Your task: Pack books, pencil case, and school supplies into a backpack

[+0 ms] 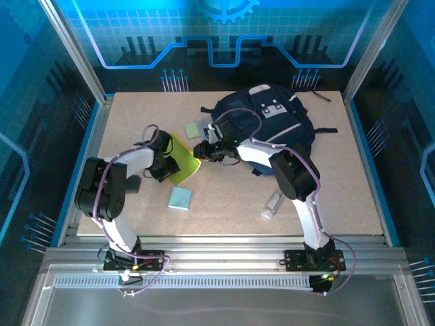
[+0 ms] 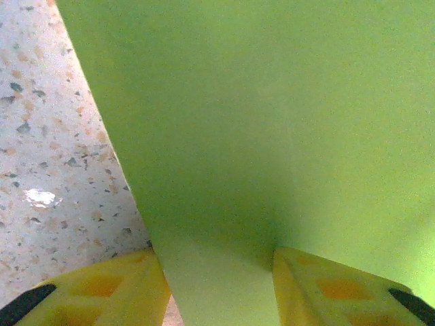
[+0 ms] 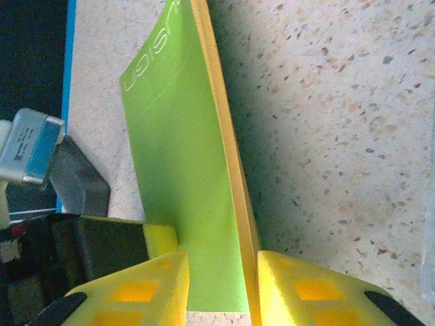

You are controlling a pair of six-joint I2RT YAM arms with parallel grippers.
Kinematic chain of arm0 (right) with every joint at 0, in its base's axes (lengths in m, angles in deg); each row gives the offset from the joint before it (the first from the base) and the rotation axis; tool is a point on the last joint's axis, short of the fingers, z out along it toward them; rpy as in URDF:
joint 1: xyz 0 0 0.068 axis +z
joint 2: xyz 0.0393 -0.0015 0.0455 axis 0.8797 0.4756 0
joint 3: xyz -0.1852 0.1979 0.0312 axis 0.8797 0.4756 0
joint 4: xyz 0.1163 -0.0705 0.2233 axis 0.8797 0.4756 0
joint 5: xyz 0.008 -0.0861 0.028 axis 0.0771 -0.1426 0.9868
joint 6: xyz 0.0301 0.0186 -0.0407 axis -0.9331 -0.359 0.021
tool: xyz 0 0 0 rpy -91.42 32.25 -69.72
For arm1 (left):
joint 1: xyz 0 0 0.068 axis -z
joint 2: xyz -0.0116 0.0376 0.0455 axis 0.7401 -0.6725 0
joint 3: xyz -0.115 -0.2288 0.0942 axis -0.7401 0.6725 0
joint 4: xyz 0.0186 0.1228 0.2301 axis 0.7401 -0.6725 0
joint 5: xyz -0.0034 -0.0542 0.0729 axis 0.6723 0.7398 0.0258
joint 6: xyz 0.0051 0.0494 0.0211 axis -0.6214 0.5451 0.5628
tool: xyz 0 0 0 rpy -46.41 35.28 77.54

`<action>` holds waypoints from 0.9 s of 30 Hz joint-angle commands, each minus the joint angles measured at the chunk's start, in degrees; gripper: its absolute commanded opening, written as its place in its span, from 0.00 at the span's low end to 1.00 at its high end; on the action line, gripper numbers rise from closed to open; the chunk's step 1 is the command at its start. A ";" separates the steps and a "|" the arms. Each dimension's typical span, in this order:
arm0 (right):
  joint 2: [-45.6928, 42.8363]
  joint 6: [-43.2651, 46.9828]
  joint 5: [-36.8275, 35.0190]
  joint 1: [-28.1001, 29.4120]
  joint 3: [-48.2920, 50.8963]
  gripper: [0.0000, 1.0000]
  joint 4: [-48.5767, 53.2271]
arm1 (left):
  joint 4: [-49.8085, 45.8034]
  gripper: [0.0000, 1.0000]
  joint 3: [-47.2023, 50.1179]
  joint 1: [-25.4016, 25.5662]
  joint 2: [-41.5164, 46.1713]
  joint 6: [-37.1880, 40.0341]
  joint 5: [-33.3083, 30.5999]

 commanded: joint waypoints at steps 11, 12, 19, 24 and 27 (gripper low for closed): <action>4.84 9.24 6.24 7.84 -5.43 0.27 9.89 | 6.88 0.45 2.72 2.02 -5.05 -1.14 6.91; 4.64 9.54 6.81 7.87 -5.39 0.27 9.77 | 6.94 0.45 2.72 2.02 -5.05 -1.27 6.96; 3.71 10.62 8.78 8.34 -3.81 0.24 9.62 | 7.16 0.45 2.89 2.02 -5.00 -1.35 6.87; 6.20 12.18 4.82 8.81 -5.72 0.25 13.94 | 7.06 0.45 2.98 2.02 -4.63 -1.38 6.74; 8.91 13.91 -1.53 9.23 -7.87 0.29 18.52 | 6.86 0.45 3.12 2.02 -4.25 -1.34 6.69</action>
